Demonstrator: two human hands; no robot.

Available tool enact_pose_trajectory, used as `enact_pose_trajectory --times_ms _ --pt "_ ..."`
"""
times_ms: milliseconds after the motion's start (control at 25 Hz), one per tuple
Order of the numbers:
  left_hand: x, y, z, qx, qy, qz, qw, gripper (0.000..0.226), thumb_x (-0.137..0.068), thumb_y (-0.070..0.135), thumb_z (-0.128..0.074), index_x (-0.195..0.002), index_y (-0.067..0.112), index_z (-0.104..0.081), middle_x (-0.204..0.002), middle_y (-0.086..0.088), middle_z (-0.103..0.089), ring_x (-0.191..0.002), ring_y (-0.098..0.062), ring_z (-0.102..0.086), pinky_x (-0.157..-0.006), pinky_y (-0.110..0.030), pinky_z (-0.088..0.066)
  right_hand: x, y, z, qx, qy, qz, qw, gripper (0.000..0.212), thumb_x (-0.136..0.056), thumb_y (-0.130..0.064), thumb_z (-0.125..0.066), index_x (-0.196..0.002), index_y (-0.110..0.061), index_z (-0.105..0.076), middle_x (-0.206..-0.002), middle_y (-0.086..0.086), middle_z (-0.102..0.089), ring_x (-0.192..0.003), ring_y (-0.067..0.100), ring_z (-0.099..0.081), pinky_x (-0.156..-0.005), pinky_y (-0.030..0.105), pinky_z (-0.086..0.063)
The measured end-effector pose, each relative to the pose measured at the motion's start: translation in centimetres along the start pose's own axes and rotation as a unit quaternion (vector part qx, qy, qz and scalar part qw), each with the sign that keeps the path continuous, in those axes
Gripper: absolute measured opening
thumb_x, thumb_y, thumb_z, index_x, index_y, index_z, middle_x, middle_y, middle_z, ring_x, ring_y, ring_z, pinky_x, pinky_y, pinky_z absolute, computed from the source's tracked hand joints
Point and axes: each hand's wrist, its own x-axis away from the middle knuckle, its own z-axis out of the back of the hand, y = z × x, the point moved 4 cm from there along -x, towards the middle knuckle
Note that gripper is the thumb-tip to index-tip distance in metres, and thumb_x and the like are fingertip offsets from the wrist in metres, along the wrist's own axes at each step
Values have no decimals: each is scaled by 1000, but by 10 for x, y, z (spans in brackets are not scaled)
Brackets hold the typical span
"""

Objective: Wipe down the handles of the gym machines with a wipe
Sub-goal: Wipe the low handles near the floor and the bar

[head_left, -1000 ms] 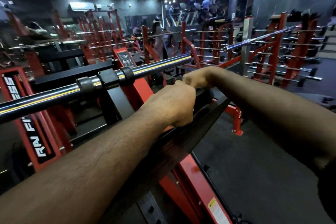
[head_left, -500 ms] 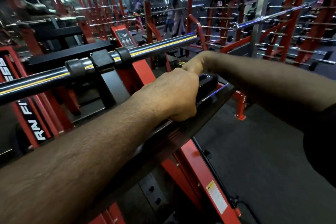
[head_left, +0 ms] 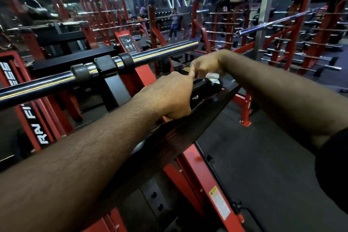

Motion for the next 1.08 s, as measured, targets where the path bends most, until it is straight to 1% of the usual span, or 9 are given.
enact_pose_trajectory --times_ms 80,160,320,440,600,760,840,920,1080 --pt "2 1 2 3 5 -2 1000 31 -80 18 -67 -109 13 -56 -76 0 -45 -69 -20 -56 -57 -30 -45 14 1 -2 -62 25 -22 998 31 -69 11 -55 -75 -9 -78 -74 12 -73 -60 19 -68 -58 27 -57" --pt "6 2 3 5 0 -3 1000 22 -79 17 -65 -98 14 -56 -77 -1 -48 -67 -19 -56 -56 -30 -45 18 6 -16 -67 94 -32 993 19 -78 6 -60 -73 -8 -71 -58 0 -69 -49 8 -64 -51 23 -52" --pt "6 0 4 17 2 1 1000 17 -78 11 -63 -93 15 -57 -81 -3 -55 -65 -19 -60 -54 -32 -50 12 7 -43 9 135 -52 989 25 -94 13 -48 -115 4 -59 -103 17 -69 -98 19 -67 -77 16 -47" --pt "8 2 5 14 -3 4 1000 17 -79 11 -64 -89 17 -52 -80 -1 -53 -64 -16 -58 -52 -29 -45 27 16 -22 -34 156 -43 986 27 -87 12 -58 -72 -7 -69 -65 5 -65 -55 10 -59 -55 27 -45" --pt "8 3 4 9 -11 9 1000 16 -79 12 -64 -89 17 -52 -81 -3 -55 -67 -18 -59 -53 -29 -44 46 28 -17 -120 222 -59 966 34 -85 14 -53 -77 -7 -78 -68 9 -69 -52 17 -56 -47 23 -44" --pt "9 4 7 13 -14 15 1000 17 -79 10 -64 -93 15 -55 -79 -3 -57 -65 -17 -60 -50 -27 -42 29 11 -31 37 227 -122 966 16 -91 -2 -59 -76 -6 -60 -71 7 -56 -69 23 -56 -62 25 -45" --pt "10 4 6 12 -17 21 1000 18 -77 7 -62 -92 14 -56 -77 -4 -60 -61 -16 -61 -47 -27 -43 39 7 -31 50 230 -115 965 29 -89 5 -58 -65 -9 -52 -65 5 -50 -53 17 -56 -46 22 -43" --pt "10 3 5 4 -19 21 1000 18 -75 4 -61 -91 13 -58 -78 -5 -63 -62 -17 -63 -48 -29 -49 65 11 -21 -45 285 -125 949 24 -86 2 -61 -63 -5 -61 -62 11 -56 -39 13 -54 -40 18 -41" --pt "11 4 6 0 -28 17 999 19 -75 5 -63 -92 12 -60 -71 -4 -67 -61 -16 -66 -49 -28 -51 97 22 -41 -245 447 -90 856 14 -80 1 -68 -77 -8 -78 -75 10 -73 -62 15 -62 -62 31 -51"
